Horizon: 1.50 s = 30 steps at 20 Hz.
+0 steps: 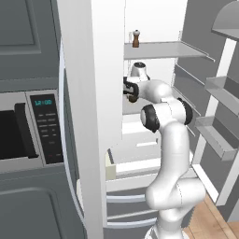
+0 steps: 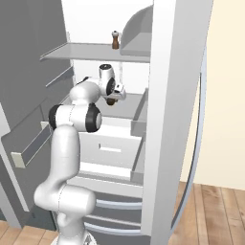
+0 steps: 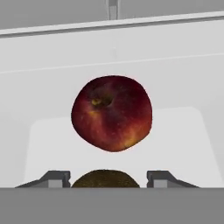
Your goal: Pick the kiwi and apple from the fridge and place them on the plate next to the blender to make a fruit smoothie.
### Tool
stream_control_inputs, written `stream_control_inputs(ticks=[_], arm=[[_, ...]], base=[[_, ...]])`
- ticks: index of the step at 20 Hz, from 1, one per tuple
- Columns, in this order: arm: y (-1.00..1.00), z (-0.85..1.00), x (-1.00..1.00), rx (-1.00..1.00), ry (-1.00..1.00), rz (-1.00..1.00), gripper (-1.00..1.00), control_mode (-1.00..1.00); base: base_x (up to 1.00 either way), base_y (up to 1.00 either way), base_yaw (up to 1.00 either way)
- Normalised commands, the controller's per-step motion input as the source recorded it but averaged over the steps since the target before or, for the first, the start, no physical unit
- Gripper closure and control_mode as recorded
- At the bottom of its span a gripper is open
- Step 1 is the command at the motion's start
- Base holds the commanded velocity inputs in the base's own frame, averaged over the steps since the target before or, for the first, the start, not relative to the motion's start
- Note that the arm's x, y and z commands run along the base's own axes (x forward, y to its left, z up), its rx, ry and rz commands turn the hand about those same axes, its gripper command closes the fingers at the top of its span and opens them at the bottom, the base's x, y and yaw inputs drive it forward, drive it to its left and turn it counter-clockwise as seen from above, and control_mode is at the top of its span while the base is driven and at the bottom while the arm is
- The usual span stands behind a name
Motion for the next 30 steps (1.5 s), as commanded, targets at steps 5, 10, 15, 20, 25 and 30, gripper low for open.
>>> stream_control_inputs(ticks=[5, 10, 15, 20, 25, 30], arm=[[-0.17, -0.23, -0.02, 0.00, -0.01, 0.00, 1.00, -1.00], [-0.02, -0.11, -0.36, 0.00, 0.00, 0.00, 1.00, -1.00], [-0.08, -0.24, -0.86, 0.01, -0.10, 0.00, 1.00, -1.00], [-0.04, 0.11, -1.00, 0.06, -0.32, 0.00, 1.00, -1.00], [0.00, 0.66, -1.00, 0.01, -0.47, 0.00, 1.00, -1.00], [0.00, 1.00, -1.00, 0.00, -0.28, 0.00, 1.00, -1.00]], base=[[0.00, 0.00, 0.00], [0.00, 0.00, 0.00], [0.00, 0.00, 0.00], [0.00, 0.00, 0.00], [0.00, 0.00, 0.00], [0.00, 0.00, 0.00]])
